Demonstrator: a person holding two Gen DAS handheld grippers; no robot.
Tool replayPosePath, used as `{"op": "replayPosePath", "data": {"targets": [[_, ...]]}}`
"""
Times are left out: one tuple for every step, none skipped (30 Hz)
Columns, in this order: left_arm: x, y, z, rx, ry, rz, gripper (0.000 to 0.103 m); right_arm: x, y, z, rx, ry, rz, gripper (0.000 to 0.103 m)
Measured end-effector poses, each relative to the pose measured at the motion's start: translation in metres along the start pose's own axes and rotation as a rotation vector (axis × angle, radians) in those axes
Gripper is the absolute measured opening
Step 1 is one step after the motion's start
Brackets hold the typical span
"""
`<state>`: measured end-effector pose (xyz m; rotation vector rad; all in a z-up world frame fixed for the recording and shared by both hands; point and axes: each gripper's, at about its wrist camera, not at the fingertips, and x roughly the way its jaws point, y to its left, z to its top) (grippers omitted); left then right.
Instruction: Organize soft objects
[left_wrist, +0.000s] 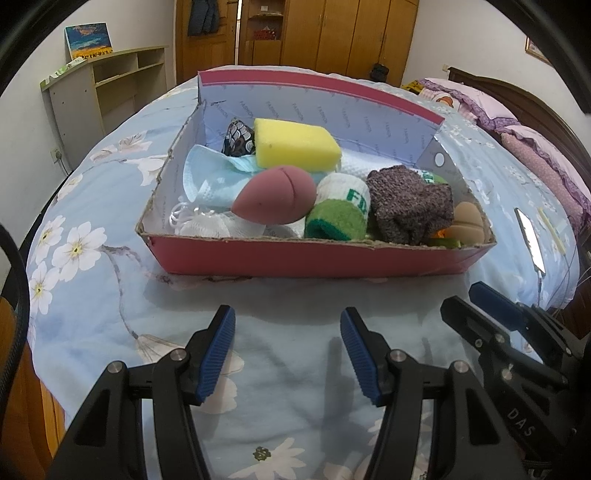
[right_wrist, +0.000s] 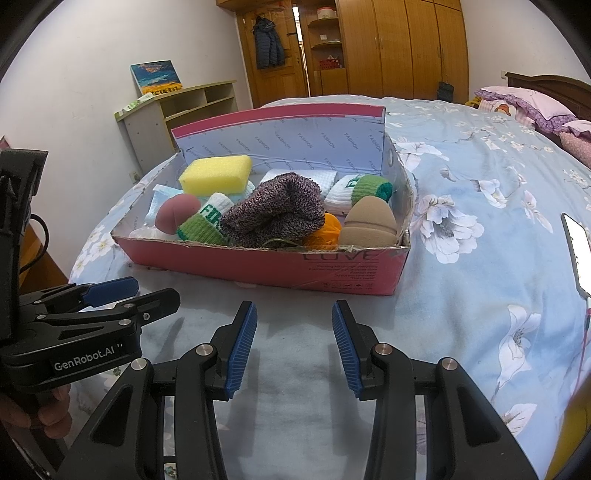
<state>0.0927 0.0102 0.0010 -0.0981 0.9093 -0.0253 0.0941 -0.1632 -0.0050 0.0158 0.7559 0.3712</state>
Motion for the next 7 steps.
{"op": "replayPosePath", "data": {"targets": [[0.0001,-0.0001,0.0,0.0,0.001,0.0,0.063,0.0,0.0,0.0,0.0,0.0,0.0,0.044],[-0.0001,0.0001,-0.0001,0.001,0.001,0.0,0.063,0.0,0.0,0.0,0.0,0.0,0.0,0.044],[0.0,-0.0002,-0.0001,0.001,0.002,0.0,0.063,-0.0006,-0.0003,-0.0001,-0.001,0.0,-0.001,0.044],[0.0004,-0.0012,0.0007,0.002,0.004,0.0,0.063,-0.0006,-0.0003,-0.0001,0.0,0.0,-0.001,0.044],[0.0007,-0.002,0.0014,0.002,0.005,0.0,0.063,-0.0006,-0.0002,0.0,0.0,0.0,-0.001,0.044],[0.001,-0.0024,0.0016,0.002,0.006,0.001,0.063,-0.0006,-0.0002,0.0,-0.001,0.001,-0.001,0.044],[0.0012,-0.0026,0.0018,0.002,0.008,0.002,0.063,-0.0006,-0.0002,0.0,-0.001,0.0,-0.002,0.044]]}}
